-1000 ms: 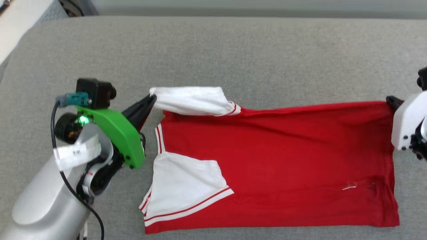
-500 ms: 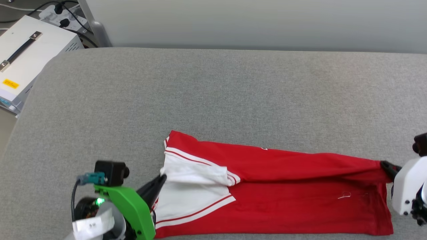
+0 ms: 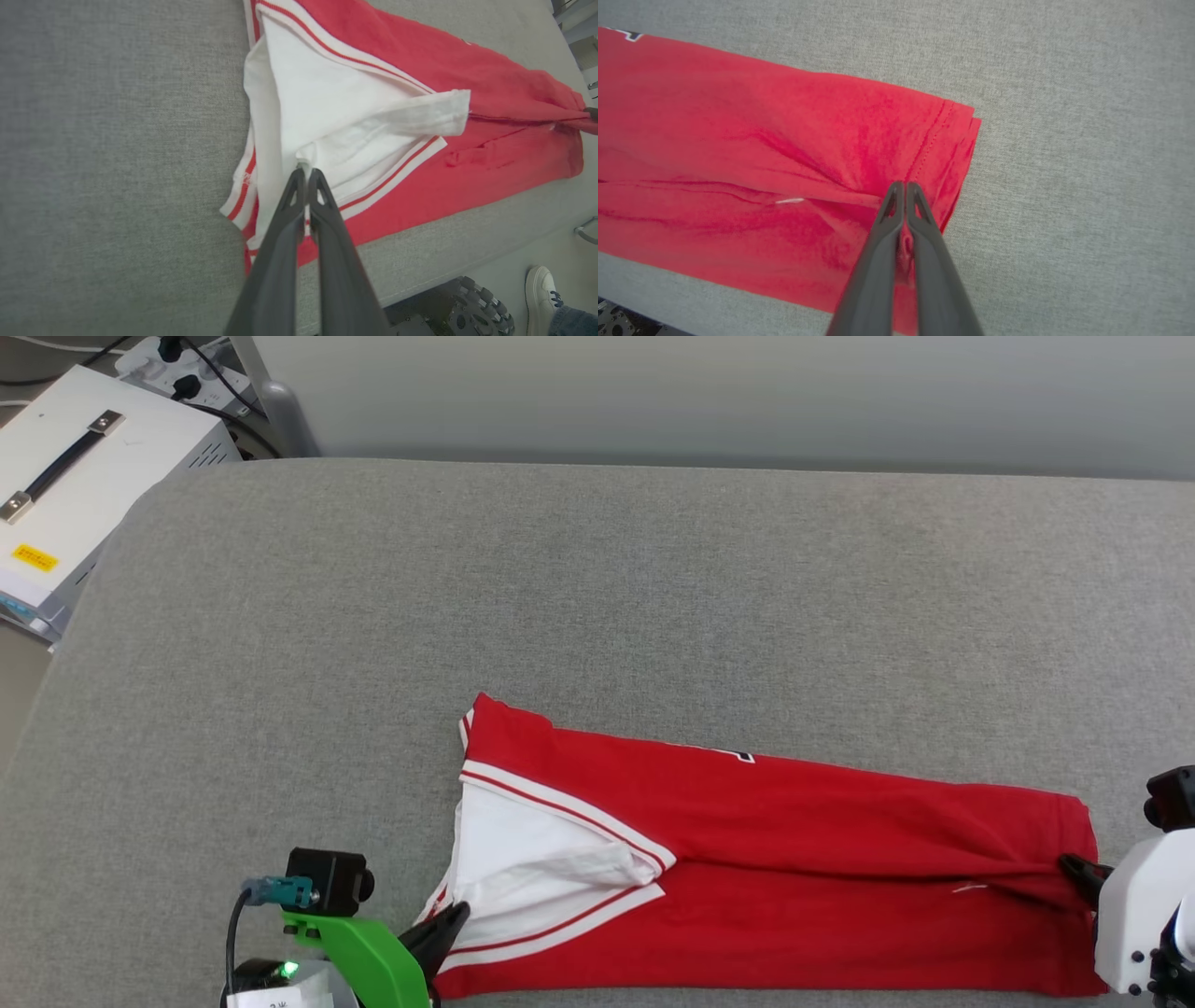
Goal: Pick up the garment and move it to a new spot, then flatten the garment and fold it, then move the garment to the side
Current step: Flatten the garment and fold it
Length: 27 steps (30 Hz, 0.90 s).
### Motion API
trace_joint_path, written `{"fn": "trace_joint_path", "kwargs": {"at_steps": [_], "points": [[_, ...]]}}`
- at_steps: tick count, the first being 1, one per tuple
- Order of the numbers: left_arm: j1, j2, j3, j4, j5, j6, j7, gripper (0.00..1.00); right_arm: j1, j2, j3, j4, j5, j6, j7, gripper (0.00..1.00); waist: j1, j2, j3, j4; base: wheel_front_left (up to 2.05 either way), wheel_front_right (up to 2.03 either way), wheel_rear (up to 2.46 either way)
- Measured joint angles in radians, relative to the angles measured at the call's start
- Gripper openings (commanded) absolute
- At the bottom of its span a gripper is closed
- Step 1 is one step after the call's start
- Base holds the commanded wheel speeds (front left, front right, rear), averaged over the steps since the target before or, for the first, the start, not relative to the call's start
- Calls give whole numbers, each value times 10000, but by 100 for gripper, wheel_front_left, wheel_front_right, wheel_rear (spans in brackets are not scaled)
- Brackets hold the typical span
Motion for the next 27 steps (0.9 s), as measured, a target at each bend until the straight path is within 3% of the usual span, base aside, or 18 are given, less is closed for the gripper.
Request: {"fn": "trace_joint_path", "kwargs": {"at_steps": [4, 5, 6, 7, 8, 18, 27], "points": [[1, -77, -38, 474, -245, -188, -4, 0, -2, -23, 276, 163, 54, 0, -345, 0, 0, 0, -6, -27, 0, 0, 0], [2, -94, -50, 573, -247, -222, -21, 0, -2, -40, 353, 217, 79, 0, -443, 17, 0, 0, -27, -35, 0, 0, 0], [3, -127, -81, 671, -268, -282, -27, 26, -2, -59, 412, 295, 77, 0, -543, 100, 0, 0, -53, -42, 0, 0, 0], [4, -153, -115, 742, -297, -337, -27, 47, -2, -71, 439, 360, 79, 0, -619, 100, 0, 0, -79, -47, 0, 0, 0], [8, -186, -165, 813, -303, -382, -31, 100, -2, -92, 483, 443, 79, 0, -700, 100, 0, 0, -113, -53, 0, 0, 0], [-2, -426, 199, 727, 136, -508, -1714, 100, -2, -25, 54, -211, 349, 0, -1072, 100, 0, 0, -597, -60, 0, 0, 0], [-111, -631, 959, 489, 1707, -184, -4370, 100, 234, 1030, -826, -1103, -253, 0, -182, 100, 0, 0, -721, -56, 0, 0, 0]]}}
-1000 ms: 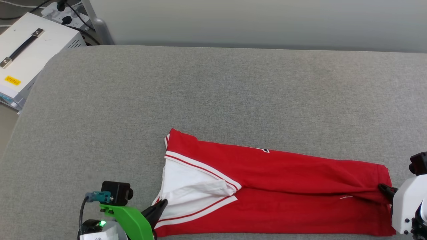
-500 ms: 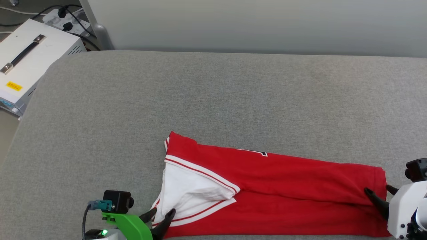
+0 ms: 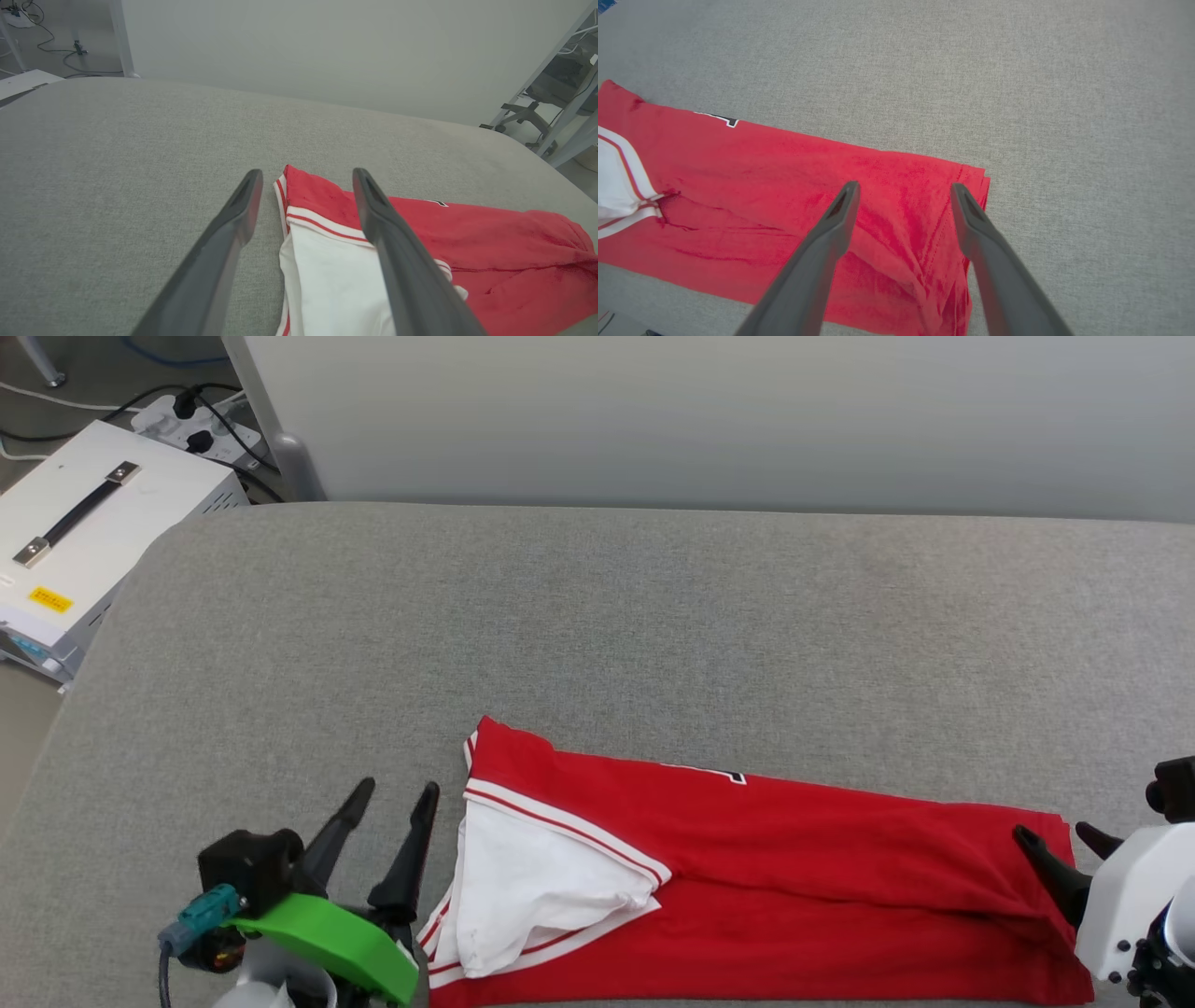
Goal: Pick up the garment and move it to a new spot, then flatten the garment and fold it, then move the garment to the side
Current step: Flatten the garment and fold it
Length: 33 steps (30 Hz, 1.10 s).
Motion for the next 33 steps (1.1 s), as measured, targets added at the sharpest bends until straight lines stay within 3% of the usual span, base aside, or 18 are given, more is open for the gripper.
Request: {"fn": "trace_joint_path", "kwargs": {"at_steps": [7, 13, 20, 33], "points": [[-52, -1078, 2270, -779, 1852, 100, -326, 100, 349, 932, -1174, 54, -821, 0, 600, 100, 0, 0, 269, 73, 0, 0, 0], [253, -2086, 3716, -988, 3076, -821, -326, 100, 384, 1413, -1833, 487, -1292, 0, 811, 100, 0, 0, 588, 108, 0, 0, 0], [309, -2727, 4326, -828, 3676, -1348, -326, 100, 383, 1638, -2163, 1256, -1419, 0, 886, 100, 0, 0, 844, 189, 0, 0, 0], [244, -2905, 4265, -717, 3728, -1444, -326, 100, -2, 1141, -1538, 2491, 263, -2, 568, 100, 0, 0, 1293, 269, 0, 0, 0]]}}
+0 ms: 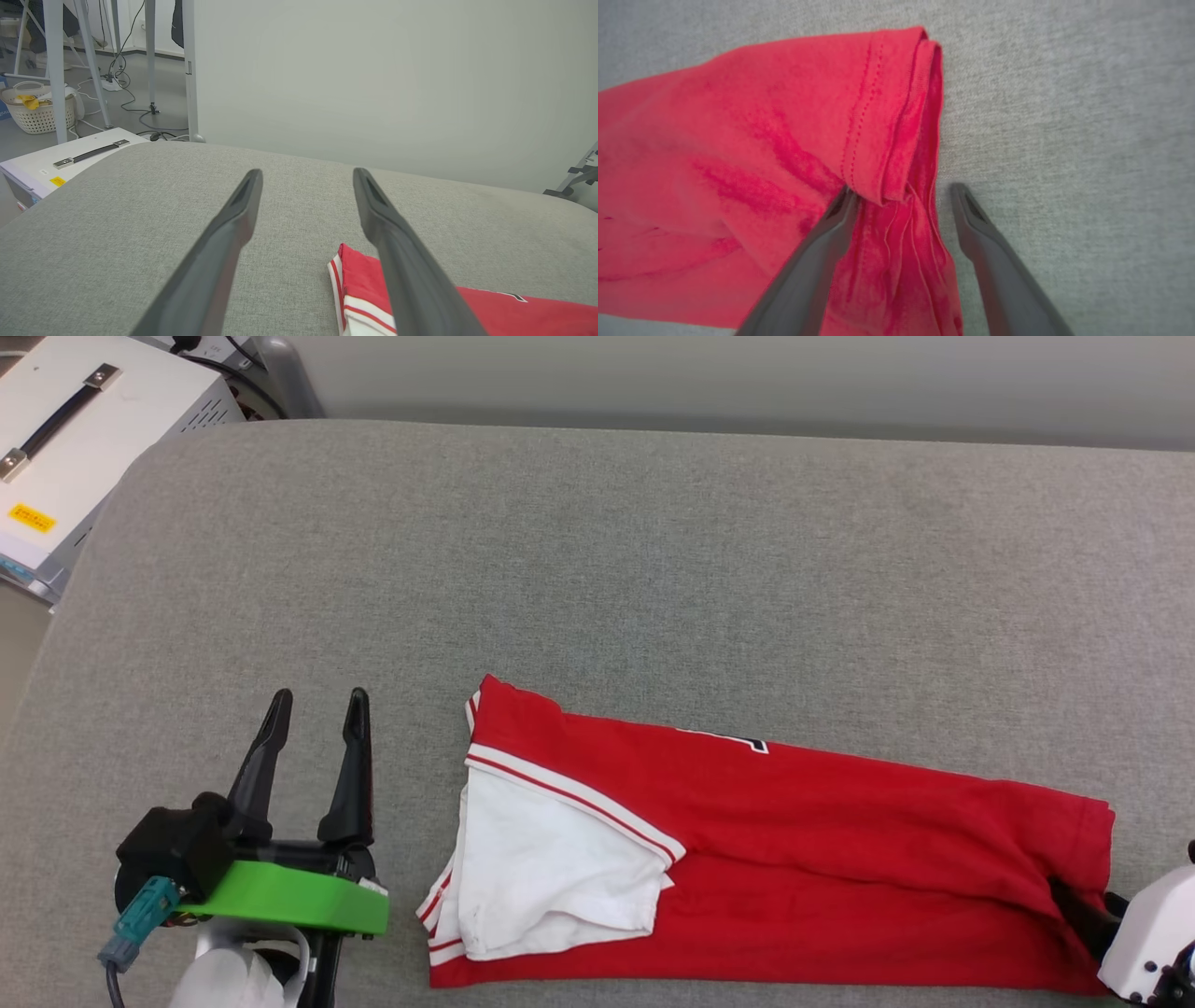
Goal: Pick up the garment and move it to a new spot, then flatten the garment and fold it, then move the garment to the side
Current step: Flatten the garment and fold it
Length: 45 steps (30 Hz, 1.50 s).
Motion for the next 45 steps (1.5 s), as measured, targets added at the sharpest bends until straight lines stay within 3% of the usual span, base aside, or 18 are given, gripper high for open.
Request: {"fn": "trace_joint_path", "kwargs": {"at_steps": [14, 16, 17, 18, 19, 20, 29, 45], "points": [[-33, 52, -286, 155, -27, -17, 0, 100, -249, -242, 1162, 458, 1043, -84, -422, 98, 1, 0, -233, 18, 0, 0, 0], [-31, 50, -309, 194, -29, -21, 0, 100, -250, -199, 1319, 424, 1162, -84, -424, 84, 0, 0, -301, 10, 0, 0, 0], [-31, 50, -314, 209, -33, -23, 0, 100, -250, -182, 1371, 408, 1198, -84, -424, 71, 1, 0, -329, 6, 0, 0, 0], [-28, 50, -322, 236, -38, -23, 0, 100, -250, -167, 1430, 391, 1248, -84, -428, 44, 1, 0, -364, 3, 0, 0, 0], [-25, 50, -330, 257, -38, -23, 0, 100, -250, -159, 1484, 372, 1283, -84, -454, 35, 1, 0, -394, 0, 0, 0, 0], [-22, 50, -343, 284, -40, -23, 0, 100, -250, -148, 1544, 357, 1313, -84, -529, 0, 1, 0, -430, -2, 0, 0, 0], [32, 46, -366, 357, -104, -23, 0, 100, -250, -265, 1572, 520, 815, 6, -1375, 0, 1, 0, -686, -19, 0, 0, 0], [230, 42, -445, 401, -115, -23, 0, 100, -509, -961, -399, 692, -732, 10, -1868, 0, 1, 0, -992, -220, 0, 0, 0]]}}
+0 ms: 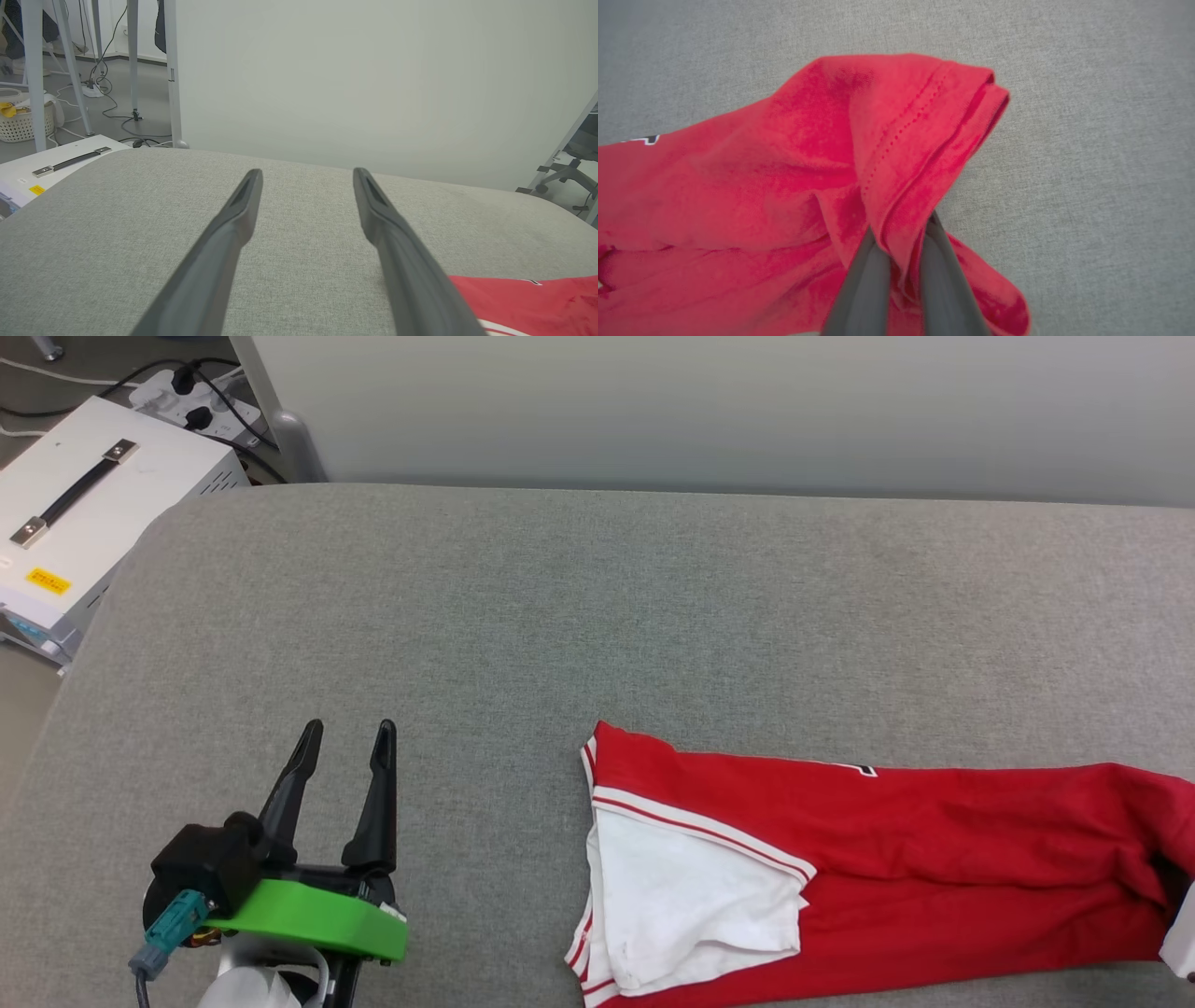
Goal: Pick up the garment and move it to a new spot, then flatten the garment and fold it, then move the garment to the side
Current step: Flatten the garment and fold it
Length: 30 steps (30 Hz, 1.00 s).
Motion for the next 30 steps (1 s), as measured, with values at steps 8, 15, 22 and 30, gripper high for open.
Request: {"fn": "trace_joint_path", "kwargs": {"at_steps": [8, 15, 22, 30], "points": [[126, -13, 21, 58, 0, 0, 0, 100, 114, 221, 288, -1415, -90, -6, 625, 0, 0, 0, -225, -119, 0, 0, 0], [235, -65, -17, 142, -13, 0, 0, 100, 522, 809, 859, -2872, 90, -8, 1549, 0, 0, 0, -459, -152, 0, 0, 0], [246, -125, -56, 159, -17, 0, 0, 100, 688, 2136, 1595, -3799, 372, -8, 2351, 0, 0, 0, -556, 32, 0, 0, 0], [250, -144, 35, 161, -31, 0, 0, 100, 581, 3196, 2631, -3873, 782, -8, 2683, 0, 0, 0, -586, 444, 0, 0, 0]]}}
